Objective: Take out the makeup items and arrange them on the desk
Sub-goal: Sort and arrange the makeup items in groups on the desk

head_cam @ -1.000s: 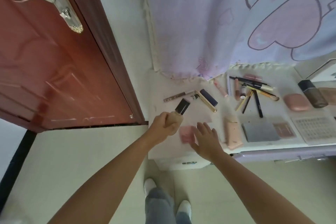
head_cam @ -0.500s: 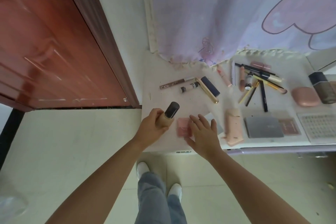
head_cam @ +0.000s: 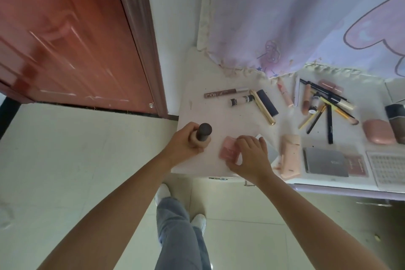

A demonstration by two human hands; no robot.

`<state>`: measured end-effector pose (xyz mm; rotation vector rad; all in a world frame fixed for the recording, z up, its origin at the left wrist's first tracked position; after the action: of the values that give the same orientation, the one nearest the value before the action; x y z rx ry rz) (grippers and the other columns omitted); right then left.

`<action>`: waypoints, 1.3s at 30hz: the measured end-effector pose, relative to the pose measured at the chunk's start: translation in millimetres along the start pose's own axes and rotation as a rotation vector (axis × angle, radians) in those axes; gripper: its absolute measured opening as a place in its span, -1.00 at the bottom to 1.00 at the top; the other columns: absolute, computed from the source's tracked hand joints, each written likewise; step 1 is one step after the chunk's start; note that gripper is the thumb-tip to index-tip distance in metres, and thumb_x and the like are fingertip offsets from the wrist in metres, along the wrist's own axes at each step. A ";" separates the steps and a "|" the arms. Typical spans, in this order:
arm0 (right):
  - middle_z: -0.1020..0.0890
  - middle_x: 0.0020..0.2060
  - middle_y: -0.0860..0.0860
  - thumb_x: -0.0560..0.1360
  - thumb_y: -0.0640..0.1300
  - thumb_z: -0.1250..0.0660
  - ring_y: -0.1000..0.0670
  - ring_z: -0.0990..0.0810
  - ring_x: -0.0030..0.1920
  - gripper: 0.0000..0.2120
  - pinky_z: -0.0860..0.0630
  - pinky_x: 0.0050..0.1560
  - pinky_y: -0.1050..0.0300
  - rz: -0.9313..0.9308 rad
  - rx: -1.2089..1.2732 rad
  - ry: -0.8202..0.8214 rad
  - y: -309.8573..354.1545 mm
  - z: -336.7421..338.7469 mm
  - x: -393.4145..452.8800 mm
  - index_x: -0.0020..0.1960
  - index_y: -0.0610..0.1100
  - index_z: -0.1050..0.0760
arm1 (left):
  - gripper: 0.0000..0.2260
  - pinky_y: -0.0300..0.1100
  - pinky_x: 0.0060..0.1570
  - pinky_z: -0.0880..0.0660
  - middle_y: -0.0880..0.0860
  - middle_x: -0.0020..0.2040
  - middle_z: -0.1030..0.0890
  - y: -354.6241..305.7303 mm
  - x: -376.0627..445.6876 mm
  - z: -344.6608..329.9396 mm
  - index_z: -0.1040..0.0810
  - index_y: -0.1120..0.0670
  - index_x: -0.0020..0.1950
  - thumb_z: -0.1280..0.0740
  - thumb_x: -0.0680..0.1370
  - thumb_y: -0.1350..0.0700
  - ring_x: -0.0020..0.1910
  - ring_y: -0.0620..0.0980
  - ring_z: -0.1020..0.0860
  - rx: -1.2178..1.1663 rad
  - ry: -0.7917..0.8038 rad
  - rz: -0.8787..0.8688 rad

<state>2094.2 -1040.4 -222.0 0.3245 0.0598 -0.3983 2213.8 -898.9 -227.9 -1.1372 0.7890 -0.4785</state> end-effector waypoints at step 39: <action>-0.57 -0.15 0.18 0.12 -0.36 -0.57 0.39 -0.54 -0.17 -0.72 -0.38 -0.17 0.56 0.325 0.730 -0.210 85.4 227.1 -67.7 -0.18 -0.29 -0.64 | -0.51 -0.48 -0.06 -0.46 -0.13 0.01 -0.58 -218.3 -114.2 10.9 -0.44 -0.03 -0.01 -0.50 0.24 0.40 -0.02 -0.29 -0.59 0.025 0.160 -0.366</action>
<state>2063.8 -1014.0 26.6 0.9947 -0.3494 -0.1147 2159.2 -892.2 12.4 -1.2356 0.7106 -0.8912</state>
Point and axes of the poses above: each hand's wrist, its own x-axis towards the middle knuckle, its own z-axis out of the back of the hand, y = z × x, the point moved 5 cm from there along x, towards the middle knuckle
